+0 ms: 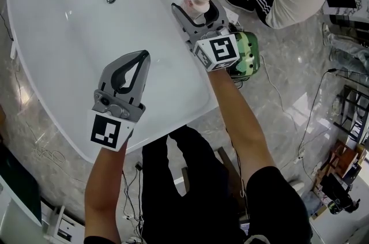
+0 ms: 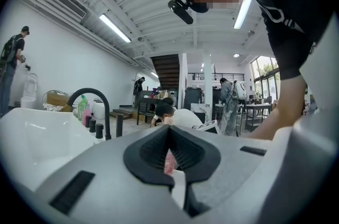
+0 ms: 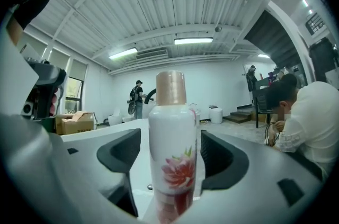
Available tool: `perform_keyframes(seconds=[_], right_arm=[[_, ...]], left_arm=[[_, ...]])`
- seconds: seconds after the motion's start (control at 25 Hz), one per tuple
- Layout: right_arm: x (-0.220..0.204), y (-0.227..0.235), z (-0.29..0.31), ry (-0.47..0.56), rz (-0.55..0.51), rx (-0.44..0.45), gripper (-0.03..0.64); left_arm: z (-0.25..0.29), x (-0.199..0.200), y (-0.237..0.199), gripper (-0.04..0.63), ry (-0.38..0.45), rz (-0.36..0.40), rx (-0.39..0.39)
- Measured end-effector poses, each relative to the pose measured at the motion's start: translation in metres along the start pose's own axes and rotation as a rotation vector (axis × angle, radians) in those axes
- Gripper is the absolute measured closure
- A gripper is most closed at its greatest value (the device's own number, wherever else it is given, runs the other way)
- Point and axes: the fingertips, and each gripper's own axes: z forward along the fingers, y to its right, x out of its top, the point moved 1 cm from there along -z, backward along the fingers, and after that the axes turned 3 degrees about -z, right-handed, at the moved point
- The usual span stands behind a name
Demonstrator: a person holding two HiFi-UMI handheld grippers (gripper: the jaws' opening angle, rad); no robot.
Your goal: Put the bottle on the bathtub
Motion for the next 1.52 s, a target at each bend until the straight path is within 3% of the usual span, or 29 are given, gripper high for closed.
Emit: perform_keyframes(seconds=[0.36,0.52,0.6,0.72,1.0,1.12,1.32,1.52], right_arm=[[-0.016,-0.004,-0.049,-0.081,-0.047,-0.028,0.236],[0.004,-0.015,-0.097,-0.134,-0.059,0.002,0.260],[0.034,-0.025,-0.119,-0.153,-0.063,0.014,0.350],[0.098,-0.039,-0.139,-0.103,-0.074,0.012,0.426],[0.260,-0.061,-0.192,0.013,-0.118,-0.073,0.584],[0.322,-0.071,-0.214,0.036,-0.109,-0.114,0.608],[0.400,-0.094,-0.257,0.025,-0.103,-0.224,0.609],[0.468,-0.097,-0.287,0.056,-0.091,-0.310,0.609]], left_arm=[[-0.009,0.013,0.007,0.588,-0.002,0.010,-0.013],[-0.013,0.031,0.019,0.588,-0.007,0.021,-0.034],[-0.017,0.049,0.031,0.588,0.001,0.034,-0.052],[-0.022,0.078,0.052,0.588,-0.002,0.068,-0.093],[-0.062,0.167,0.094,0.588,-0.052,0.023,-0.087],[-0.079,0.216,0.106,0.588,-0.039,0.022,-0.081],[-0.113,0.300,0.130,0.588,0.092,0.005,-0.093],[-0.129,0.355,0.149,0.588,0.107,0.055,-0.105]])
